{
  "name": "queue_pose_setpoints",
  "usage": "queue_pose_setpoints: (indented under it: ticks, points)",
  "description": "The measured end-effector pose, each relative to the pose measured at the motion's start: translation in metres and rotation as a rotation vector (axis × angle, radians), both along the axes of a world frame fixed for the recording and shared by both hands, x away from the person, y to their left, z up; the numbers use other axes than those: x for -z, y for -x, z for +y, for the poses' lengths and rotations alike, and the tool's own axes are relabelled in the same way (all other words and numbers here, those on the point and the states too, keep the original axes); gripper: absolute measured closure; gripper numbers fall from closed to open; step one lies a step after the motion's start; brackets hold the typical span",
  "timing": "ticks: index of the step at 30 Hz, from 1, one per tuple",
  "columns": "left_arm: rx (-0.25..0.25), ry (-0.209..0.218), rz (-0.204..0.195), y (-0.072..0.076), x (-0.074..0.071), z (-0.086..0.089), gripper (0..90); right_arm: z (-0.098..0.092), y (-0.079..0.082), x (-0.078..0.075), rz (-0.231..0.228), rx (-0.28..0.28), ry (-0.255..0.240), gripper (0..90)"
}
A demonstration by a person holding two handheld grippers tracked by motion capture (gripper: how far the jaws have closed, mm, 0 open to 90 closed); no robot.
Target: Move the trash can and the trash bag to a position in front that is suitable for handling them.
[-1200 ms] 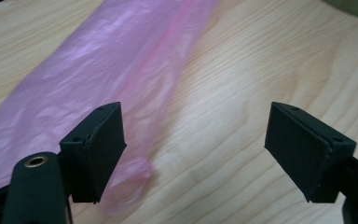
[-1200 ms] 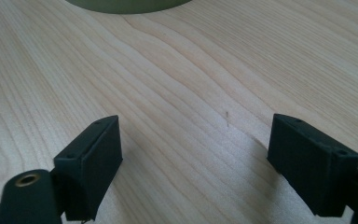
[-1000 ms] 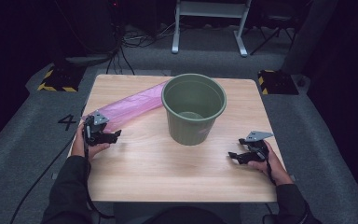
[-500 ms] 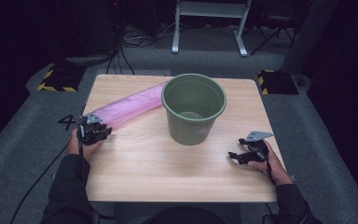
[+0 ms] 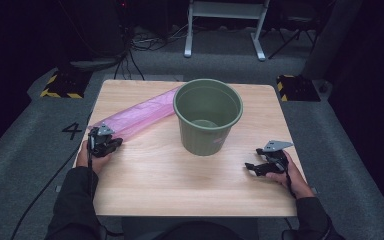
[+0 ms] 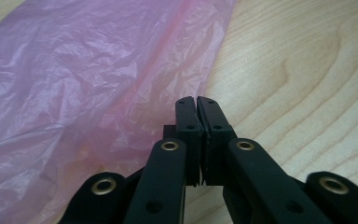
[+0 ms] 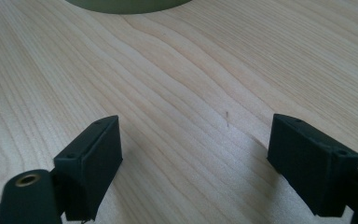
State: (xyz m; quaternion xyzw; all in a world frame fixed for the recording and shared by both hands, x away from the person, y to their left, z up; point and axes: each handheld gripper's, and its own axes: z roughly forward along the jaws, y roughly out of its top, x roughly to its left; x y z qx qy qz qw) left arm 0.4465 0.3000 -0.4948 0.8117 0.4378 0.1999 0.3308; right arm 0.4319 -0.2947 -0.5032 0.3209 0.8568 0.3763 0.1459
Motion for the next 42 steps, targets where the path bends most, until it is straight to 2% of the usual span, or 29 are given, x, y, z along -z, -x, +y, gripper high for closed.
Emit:
queue_pose_setpoints:
  ticks: [9,11,12,13,19,20,23,33,38,42]
  points:
    - [0.055,0.003,0.001,0.011,-0.004,-0.014,89.8,0.0,0.0,0.0,0.0,0.0,0.0,17.3]
    - [0.088,-0.001,-0.002,0.017,-0.005,-0.025,89.8,0.0,0.0,0.0,0.0,0.0,0.0,17.3]
    - [0.088,-0.001,-0.002,0.017,-0.005,-0.025,89.8,0.0,0.0,0.0,0.0,0.0,0.0,17.3]
    - [0.113,-0.015,0.01,0.021,-0.004,-0.033,89.6,0.0,0.0,0.0,0.0,0.0,0.0,17.3]
    - [0.135,-0.01,0.017,0.029,-0.004,-0.046,86.8,0.0,0.0,0.0,0.0,0.0,0.0,17.3]
    - [0.141,0.006,0.024,0.032,-0.004,-0.049,86.5,0.0,0.0,0.0,0.0,0.0,0.0,17.3]
    - [0.181,0.006,0.024,0.039,-0.003,-0.06,86.5,0.0,0.0,0.0,0.0,0.0,0.0,17.3]
    - [0.248,0.006,0.038,0.054,-0.001,-0.09,85.1,0.0,0.0,0.0,-0.001,0.0,0.0,17.4]
    - [0.289,0.0,0.034,0.063,-0.001,-0.104,77.8,0.0,0.0,0.0,-0.001,0.0,0.0,17.4]
    - [0.303,0.002,0.025,0.071,-0.004,-0.111,64.8,0.0,0.0,0.0,-0.001,-0.001,0.0,17.3]
